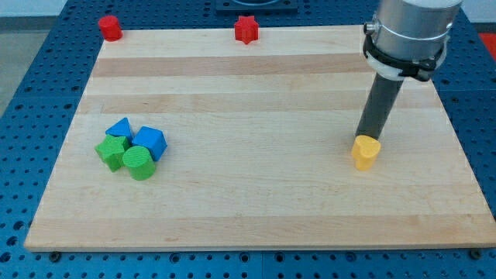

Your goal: Push yellow heart to the right centre of the board

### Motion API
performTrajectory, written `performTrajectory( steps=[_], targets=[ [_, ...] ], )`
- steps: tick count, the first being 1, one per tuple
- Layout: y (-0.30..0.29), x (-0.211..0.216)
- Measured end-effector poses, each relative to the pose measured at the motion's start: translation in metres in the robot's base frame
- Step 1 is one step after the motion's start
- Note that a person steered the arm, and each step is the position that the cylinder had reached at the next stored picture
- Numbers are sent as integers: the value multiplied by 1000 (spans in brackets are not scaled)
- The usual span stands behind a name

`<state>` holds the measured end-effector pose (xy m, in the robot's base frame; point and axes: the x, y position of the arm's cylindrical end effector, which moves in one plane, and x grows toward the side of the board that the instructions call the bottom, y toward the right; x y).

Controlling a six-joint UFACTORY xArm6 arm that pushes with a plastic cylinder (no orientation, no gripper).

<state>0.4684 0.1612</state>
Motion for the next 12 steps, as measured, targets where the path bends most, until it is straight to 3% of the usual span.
performTrajectory(
  steps=[2, 5, 7, 11, 12],
  targets=[
    [-5, 2],
    [-63, -6],
    [-51, 31],
    [-43, 31],
    [-43, 73]
  ],
)
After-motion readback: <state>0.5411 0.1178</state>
